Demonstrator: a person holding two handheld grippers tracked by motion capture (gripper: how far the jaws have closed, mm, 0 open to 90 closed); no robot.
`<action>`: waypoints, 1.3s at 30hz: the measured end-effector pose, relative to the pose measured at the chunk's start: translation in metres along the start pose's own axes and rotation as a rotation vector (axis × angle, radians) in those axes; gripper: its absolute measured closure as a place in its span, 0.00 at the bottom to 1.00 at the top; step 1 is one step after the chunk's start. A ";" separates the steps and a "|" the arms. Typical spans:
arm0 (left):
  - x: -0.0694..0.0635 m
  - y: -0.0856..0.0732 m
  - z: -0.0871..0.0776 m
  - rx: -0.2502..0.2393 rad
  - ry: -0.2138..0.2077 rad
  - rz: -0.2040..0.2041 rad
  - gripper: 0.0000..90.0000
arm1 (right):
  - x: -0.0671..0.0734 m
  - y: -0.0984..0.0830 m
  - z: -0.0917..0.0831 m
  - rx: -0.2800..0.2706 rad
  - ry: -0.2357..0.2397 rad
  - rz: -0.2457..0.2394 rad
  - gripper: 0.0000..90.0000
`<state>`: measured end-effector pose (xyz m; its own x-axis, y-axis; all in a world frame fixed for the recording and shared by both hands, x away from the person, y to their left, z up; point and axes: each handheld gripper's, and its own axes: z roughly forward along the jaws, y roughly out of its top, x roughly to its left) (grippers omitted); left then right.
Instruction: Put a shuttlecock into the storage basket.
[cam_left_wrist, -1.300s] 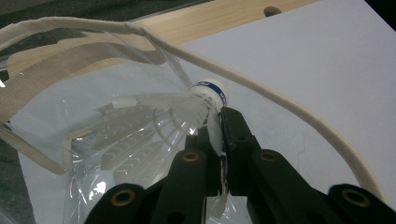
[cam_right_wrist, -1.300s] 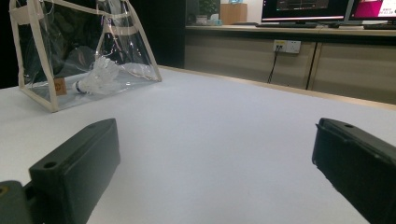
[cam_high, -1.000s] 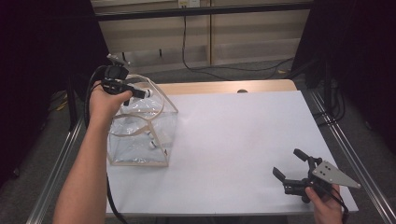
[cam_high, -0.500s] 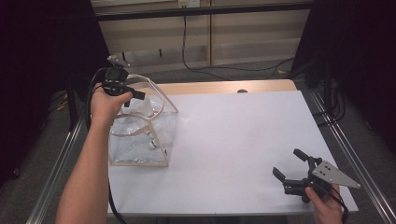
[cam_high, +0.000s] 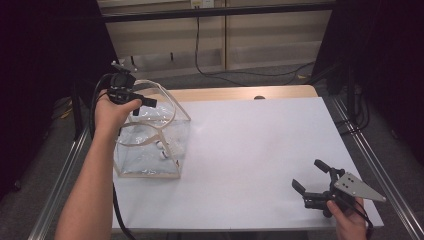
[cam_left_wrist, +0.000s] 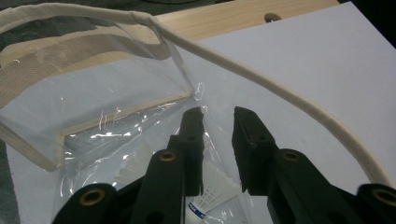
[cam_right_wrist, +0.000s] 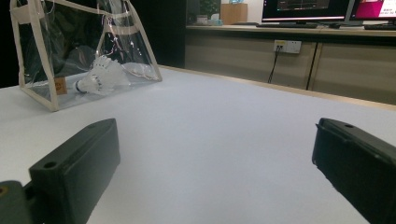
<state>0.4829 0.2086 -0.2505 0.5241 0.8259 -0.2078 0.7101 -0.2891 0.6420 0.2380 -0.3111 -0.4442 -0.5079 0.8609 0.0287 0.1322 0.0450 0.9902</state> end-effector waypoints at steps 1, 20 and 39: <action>0.000 0.000 -0.001 -0.004 -0.006 0.000 0.77 | 0.000 0.000 0.000 -0.001 0.000 -0.001 0.01; -0.021 -0.009 -0.022 -0.038 -0.105 0.053 0.44 | 0.001 0.000 0.001 0.000 -0.002 0.000 0.01; -0.036 -0.028 -0.036 -0.060 -0.210 0.109 0.29 | 0.001 0.000 0.000 0.002 -0.001 -0.004 0.01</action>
<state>0.4272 0.2040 -0.2346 0.6871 0.6707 -0.2794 0.6178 -0.3369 0.7105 0.2376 -0.3097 -0.4439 -0.5076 0.8612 0.0244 0.1321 0.0499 0.9900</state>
